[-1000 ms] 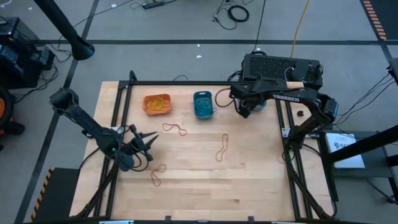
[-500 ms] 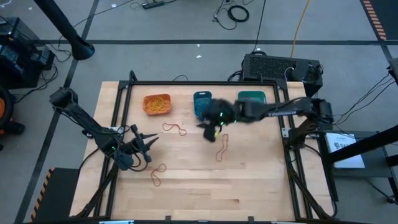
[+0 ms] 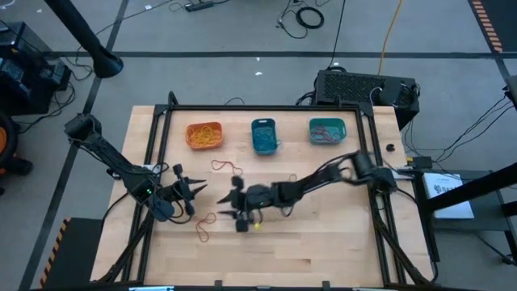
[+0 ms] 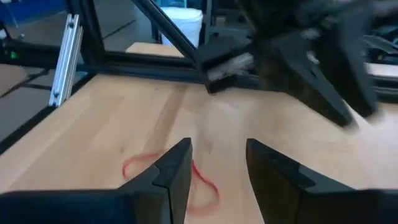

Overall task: Sort rubber bands into baskets
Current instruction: Put the red rubber band into the green bin

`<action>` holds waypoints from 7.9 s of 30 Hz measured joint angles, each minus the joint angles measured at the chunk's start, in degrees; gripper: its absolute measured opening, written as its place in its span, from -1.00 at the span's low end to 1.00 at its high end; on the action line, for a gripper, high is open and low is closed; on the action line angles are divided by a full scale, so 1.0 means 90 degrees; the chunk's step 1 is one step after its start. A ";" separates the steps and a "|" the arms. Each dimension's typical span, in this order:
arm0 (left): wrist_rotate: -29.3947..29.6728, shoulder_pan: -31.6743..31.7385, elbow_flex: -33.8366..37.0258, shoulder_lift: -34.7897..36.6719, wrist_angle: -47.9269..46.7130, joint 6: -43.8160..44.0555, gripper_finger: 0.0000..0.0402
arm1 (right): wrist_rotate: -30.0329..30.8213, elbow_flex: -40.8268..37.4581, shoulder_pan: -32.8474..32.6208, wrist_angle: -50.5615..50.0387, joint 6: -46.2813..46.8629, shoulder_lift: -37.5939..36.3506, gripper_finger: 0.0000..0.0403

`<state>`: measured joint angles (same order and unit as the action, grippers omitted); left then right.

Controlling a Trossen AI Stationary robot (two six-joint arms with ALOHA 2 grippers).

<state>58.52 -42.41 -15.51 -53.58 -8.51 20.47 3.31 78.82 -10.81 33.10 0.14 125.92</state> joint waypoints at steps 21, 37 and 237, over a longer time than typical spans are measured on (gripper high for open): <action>-0.1215 0.0000 0.0000 -0.0007 -0.0722 0.0699 -0.62 | 0.0804 0.4433 -0.0303 -0.3019 -0.0213 0.2913 -0.28; -0.1216 0.0000 0.0000 -0.0007 -0.0739 0.0856 -0.62 | 0.0843 0.4455 -0.0328 -0.3097 0.0083 0.3212 -0.86; -0.1669 0.0694 -0.0002 -0.0794 0.0104 0.1868 -0.62 | 0.0744 0.5835 0.2669 -1.3137 -0.0175 0.0455 -1.00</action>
<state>43.49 -36.17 -15.53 -60.73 -7.58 37.29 10.01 131.33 13.21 -85.14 -1.43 130.01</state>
